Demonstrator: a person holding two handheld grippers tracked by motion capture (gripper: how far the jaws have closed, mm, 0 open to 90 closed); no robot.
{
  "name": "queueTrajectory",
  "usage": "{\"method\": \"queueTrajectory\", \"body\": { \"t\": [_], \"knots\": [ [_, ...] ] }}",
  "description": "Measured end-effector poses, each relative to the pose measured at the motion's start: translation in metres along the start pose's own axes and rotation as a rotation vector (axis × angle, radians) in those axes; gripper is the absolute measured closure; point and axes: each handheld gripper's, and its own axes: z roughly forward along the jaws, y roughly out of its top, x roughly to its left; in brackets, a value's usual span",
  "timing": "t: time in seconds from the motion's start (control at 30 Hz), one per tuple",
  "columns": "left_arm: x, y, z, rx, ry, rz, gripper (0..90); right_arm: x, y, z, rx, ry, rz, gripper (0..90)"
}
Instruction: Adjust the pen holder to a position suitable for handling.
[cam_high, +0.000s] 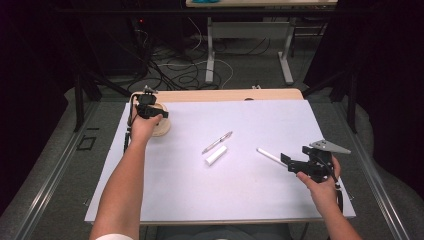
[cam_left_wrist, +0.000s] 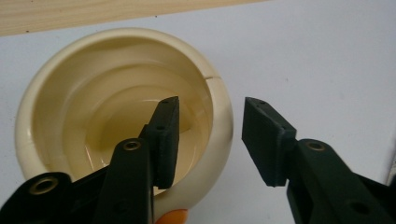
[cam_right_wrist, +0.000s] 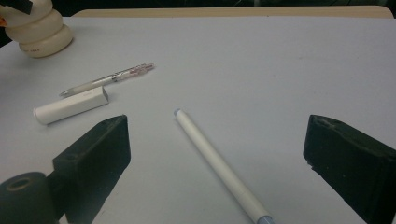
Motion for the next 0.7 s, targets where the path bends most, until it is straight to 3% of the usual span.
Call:
{"method": "queueTrajectory", "body": {
  "t": [0.23,0.53,0.6,0.7],
  "knots": [
    [-0.0023,-0.001,0.0028,0.018,0.019,0.019,65.6,-0.0007,-0.0002,0.0004,0.003,0.004,-0.005,7.0],
    [-0.0039,-0.0017,0.002,0.021,0.008,0.038,73.1,-0.0002,-0.0003,0.0008,0.005,-0.001,-0.013,7.0],
    [-0.0043,-0.0012,0.0006,0.029,0.011,0.059,75.7,-0.0008,-0.0004,0.001,0.004,0.0,-0.015,7.0],
    [-0.0053,-0.0017,0.0007,0.024,0.014,0.053,76.7,-0.0014,-0.0005,0.0013,0.004,0.001,-0.016,7.1]
  ]
}}
